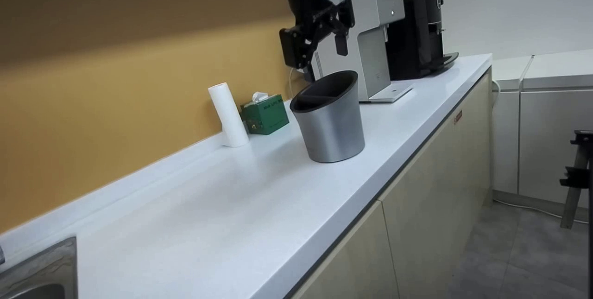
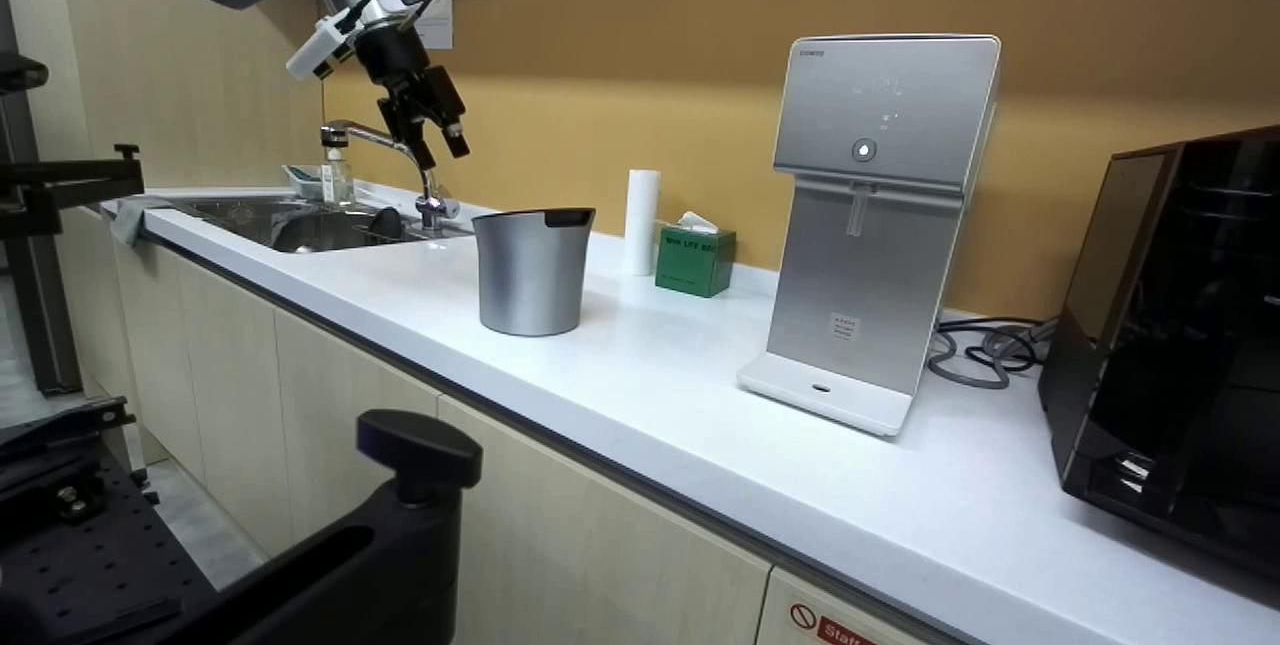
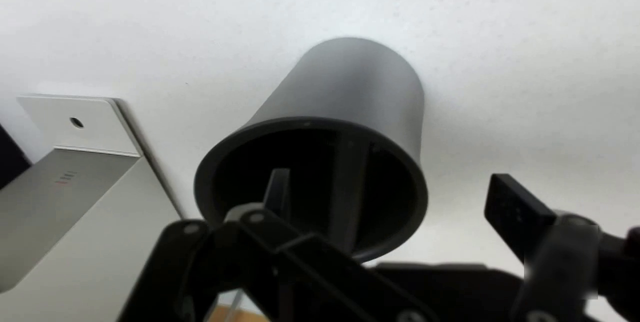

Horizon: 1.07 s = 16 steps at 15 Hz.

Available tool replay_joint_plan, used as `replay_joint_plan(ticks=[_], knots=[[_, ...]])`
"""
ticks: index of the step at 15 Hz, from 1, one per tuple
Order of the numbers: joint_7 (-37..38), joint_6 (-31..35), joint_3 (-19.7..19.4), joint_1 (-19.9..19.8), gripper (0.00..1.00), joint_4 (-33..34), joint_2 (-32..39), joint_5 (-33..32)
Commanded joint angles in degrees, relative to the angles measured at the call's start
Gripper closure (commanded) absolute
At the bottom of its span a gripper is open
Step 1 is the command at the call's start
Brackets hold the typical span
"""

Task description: Remove the black bin from the grey bin.

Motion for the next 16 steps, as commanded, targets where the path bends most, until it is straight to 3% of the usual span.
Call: replay_joint_plan(ticks=[1, 6, 11, 16], knots=[[8.45, -12.69, -1.11, 1.7, 0.0, 10.21, 6.83, -4.79], [5.16, -21.06, -6.04, 6.84, 0.0, 19.05, 14.68, -2.31], [0.9, -18.44, -11.25, 10.21, 0.0, 24.03, 20.35, 0.14], [-3.73, -16.04, -15.2, 11.13, 0.0, 27.17, 23.31, 2.83]])
